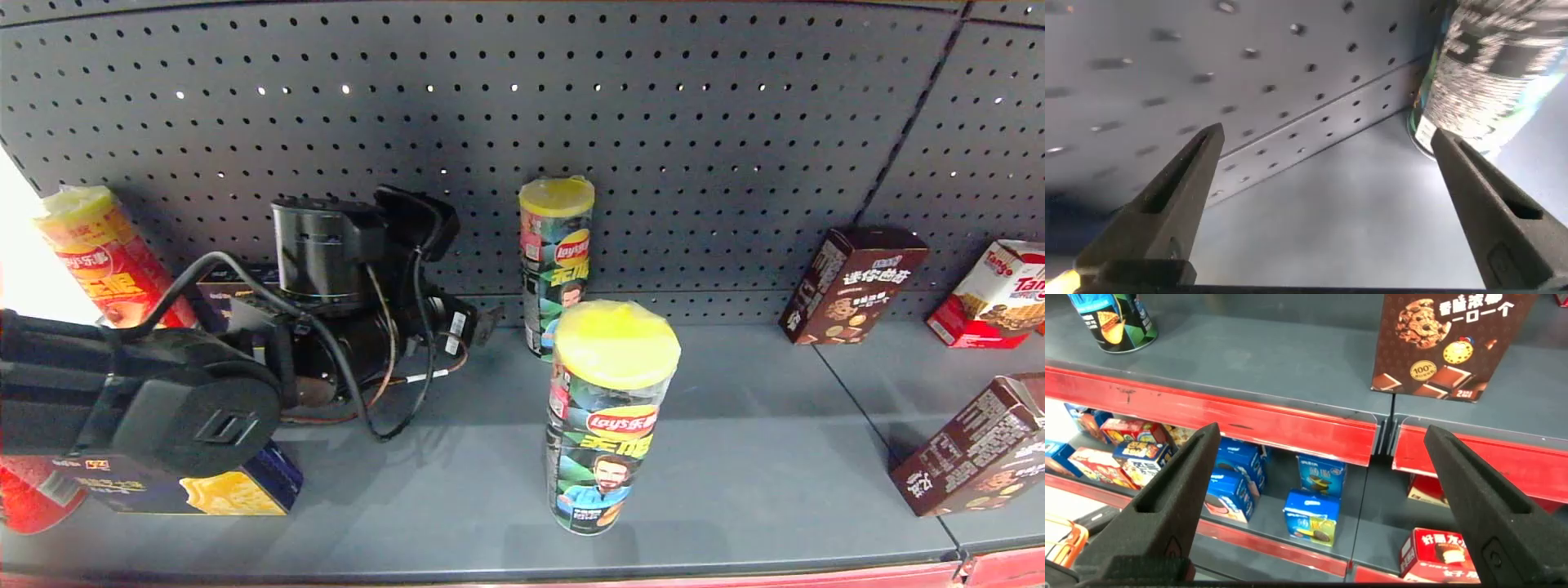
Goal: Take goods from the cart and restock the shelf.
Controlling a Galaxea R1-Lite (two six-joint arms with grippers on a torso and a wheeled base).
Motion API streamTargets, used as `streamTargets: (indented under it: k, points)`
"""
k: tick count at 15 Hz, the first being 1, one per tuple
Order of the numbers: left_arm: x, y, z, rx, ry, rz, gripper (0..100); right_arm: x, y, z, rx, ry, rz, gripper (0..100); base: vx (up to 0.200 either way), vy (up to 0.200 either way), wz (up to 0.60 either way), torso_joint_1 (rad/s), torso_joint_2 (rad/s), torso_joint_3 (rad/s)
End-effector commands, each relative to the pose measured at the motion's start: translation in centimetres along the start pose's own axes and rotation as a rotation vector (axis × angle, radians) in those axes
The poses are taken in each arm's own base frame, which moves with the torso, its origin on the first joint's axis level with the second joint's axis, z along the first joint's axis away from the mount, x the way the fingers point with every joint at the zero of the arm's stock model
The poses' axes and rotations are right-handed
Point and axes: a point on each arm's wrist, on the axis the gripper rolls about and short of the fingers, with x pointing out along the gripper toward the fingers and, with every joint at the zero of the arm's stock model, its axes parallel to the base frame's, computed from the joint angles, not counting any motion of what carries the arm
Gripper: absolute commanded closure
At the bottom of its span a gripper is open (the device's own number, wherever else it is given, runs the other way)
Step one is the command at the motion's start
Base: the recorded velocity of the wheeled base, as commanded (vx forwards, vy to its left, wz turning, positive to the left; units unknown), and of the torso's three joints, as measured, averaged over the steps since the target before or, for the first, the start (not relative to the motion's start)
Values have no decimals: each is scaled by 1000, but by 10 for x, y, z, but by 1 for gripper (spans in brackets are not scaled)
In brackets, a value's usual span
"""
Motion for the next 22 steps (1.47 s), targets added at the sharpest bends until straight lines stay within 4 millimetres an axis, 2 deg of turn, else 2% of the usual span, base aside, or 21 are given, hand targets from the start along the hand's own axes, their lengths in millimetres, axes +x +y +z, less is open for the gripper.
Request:
streamTargets:
  k: [1, 2, 5, 7, 9, 10, 11, 12, 13, 14, 16, 18, 20, 22]
  points:
    - [-47, 12, 20, -19, -85, 7, 0, 0, 0, 0, -1, 1, 0, 0, 0, 0, 0, 0, 0, 0]
    - [-72, 14, 28, -26, -138, -20, 0, 0, 0, 0, -1, 1, 0, 0, 0, 0, 0, 0, 0, 0]
    - [-118, 13, 34, -38, -216, -60, 0, 0, 0, 0, -1, 1, 0, 0, 0, 0, 0, 0, 0, 0]
    - [-150, 19, 20, -49, -227, -56, 0, 0, 0, 0, -1, 1, 0, 0, 0, 0, 0, 0, 0, 0]
    - [-198, 16, -4, -50, -263, -126, 0, 0, 0, 0, -1, 1, 0, 0, 0, 0, 0, 0, 0, 0]
    - [-205, 16, -8, -50, -272, -140, 0, 0, 0, 0, -1, 1, 0, 0, 0, 0, 0, 0, 0, 0]
    - [-231, 20, -20, -52, -317, -169, 0, 0, 0, 0, -1, 1, 0, 0, 0, 0, 0, 0, 0, 0]
    - [-244, 27, -26, -57, -326, -146, 0, 0, 0, 0, -1, 1, 0, 0, 0, 0, 0, 0, 0, 0]
    - [-275, 41, -41, -54, -353, -79, 0, 0, 0, 0, -1, 1, 0, 0, 0, 0, 0, 0, 0, 0]
    - [-292, 46, -51, -49, -388, -36, 0, 0, 0, 0, -1, 1, 0, 0, 0, 0, 0, 0, 0, 0]
    - [-310, 47, -88, -58, -429, 72, 0, 0, 0, 0, -1, 1, 0, 0, 0, 0, 0, 0, 0, 0]
    - [-316, 42, -124, -63, -430, 227, 0, 0, 0, 0, -1, 1, 0, 0, 0, 0, 0, 0, 0, 0]
    - [-322, 35, -147, -74, -433, 340, 0, 0, 0, 0, -1, 1, 0, 0, 0, 0, 0, 0, 0, 0]
    - [-327, 27, -161, -79, -456, 336, 0, 0, 0, 0, -1, 1, 0, 0, 0, 0, 0, 0, 0, 0]
